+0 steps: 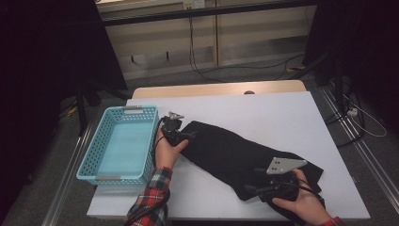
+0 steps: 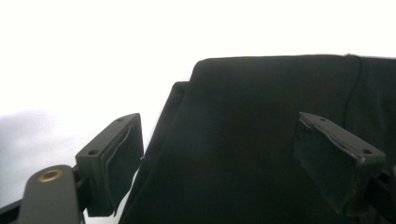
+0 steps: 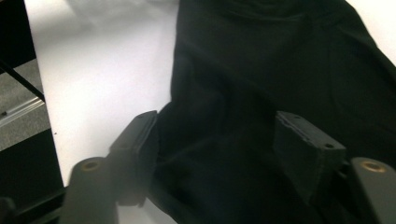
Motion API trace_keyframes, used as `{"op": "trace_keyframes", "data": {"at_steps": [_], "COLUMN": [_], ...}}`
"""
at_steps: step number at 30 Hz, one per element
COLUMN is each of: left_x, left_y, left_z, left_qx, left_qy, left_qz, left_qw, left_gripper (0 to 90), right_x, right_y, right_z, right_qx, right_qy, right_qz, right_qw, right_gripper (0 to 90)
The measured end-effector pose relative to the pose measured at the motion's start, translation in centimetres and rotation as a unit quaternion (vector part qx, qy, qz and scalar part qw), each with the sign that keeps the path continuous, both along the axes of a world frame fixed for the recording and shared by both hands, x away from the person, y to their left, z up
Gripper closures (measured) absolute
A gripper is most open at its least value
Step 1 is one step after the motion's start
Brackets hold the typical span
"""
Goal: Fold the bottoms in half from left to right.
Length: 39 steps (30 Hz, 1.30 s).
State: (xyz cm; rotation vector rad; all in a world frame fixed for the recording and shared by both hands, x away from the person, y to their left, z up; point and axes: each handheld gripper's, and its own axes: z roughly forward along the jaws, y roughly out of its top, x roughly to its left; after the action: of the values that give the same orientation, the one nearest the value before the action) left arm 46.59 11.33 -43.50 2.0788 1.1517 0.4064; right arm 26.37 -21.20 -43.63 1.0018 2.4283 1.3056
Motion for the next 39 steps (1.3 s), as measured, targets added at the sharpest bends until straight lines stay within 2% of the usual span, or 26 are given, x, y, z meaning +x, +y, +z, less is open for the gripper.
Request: {"op": "trace_keyframes", "data": {"at_steps": [1,5,8,9,10,12,13,16,19,22,24,26,28,34,36,39], "left_x": [0.2,0.9,1.4,1.4,1.5,1.5,1.5,1.3,1.2,1.1,1.1,1.2,1.2,2.3,2.8,3.6], "left_y": [0.0,0.3,0.8,0.9,0.9,0.7,0.7,0.3,0.0,-0.2,-0.3,-0.3,-0.5,0.1,0.4,0.9], "left_z": [-0.1,-0.9,-1.6,-1.9,-1.9,-1.7,-1.6,-1.5,-1.1,-0.8,-0.7,-0.7,-0.5,0.6,1.1,1.6], "left_qx": [0.013,0.014,0.017,0.017,0.016,0.03,0.027,0.027,0.031,0.024,0.012,-0.013,-0.005,0.008,0.025,0.034], "left_qy": [0.002,0.01,0.035,0.038,0.038,0.04,0.047,0.05,0.066,0.083,0.097,0.118,0.119,0.117,0.105,0.095], "left_qz": [0.001,0.023,0.032,0.032,0.033,0.028,0.027,0.036,0.027,0.021,0.017,0.01,0.008,0.025,0.028,0.037], "left_qw": [0.9999,0.9996,0.9987,0.9986,0.9986,0.9984,0.9982,0.9977,0.997,0.996,0.9951,0.9929,0.9929,0.9928,0.9937,0.9942], "left_gripper": [17.0,17.5,17.4,16.9,16.8,19.3,21.3,25.8,39.5,54.0,66.5,81.0,81.4,83.2,83.2,83.2], "right_x": [0.0,0.1,0.1,0.1,0.1,0.1,0.1,0.1,0.1,0.2,0.2,0.2,0.2,0.3,0.3,0.5], "right_y": [-0.1,-0.4,-0.5,-0.5,-0.5,-0.5,-0.5,-0.5,-0.4,-0.3,-0.3,-0.2,-0.3,-1.0,-1.3,-1.9], "right_z": [0.0,-0.1,0.0,0.0,0.0,0.0,0.0,0.0,0.0,0.1,0.1,0.1,0.1,0.3,0.5,0.6], "right_qx": [0.002,0.004,0.005,0.005,0.005,0.005,0.006,0.005,0.004,0.004,0.003,0.003,0.002,0.007,0.006,0.01], "right_qy": [0.002,0.003,0.0,0.0,0.0,0.001,0.002,0.002,0.002,0.0,-0.001,0.0,-0.001,-0.007,-0.013,-0.016], "right_qz": [-0.004,-0.009,-0.011,-0.012,-0.013,-0.015,-0.015,-0.014,-0.015,-0.014,-0.013,-0.013,-0.013,-0.023,-0.03,-0.04], "right_qw": [1.0,0.9999,0.9999,0.9999,0.9999,0.9999,0.9999,0.9999,0.9999,0.9999,0.9999,0.9999,0.9999,0.9997,0.9994,0.999], "right_gripper": [29.6,26.9,25.8,25.2,25.1,24.9,24.9,25.0,25.1,25.1,25.1,25.1,25.0,24.8,24.7,24.3]}}
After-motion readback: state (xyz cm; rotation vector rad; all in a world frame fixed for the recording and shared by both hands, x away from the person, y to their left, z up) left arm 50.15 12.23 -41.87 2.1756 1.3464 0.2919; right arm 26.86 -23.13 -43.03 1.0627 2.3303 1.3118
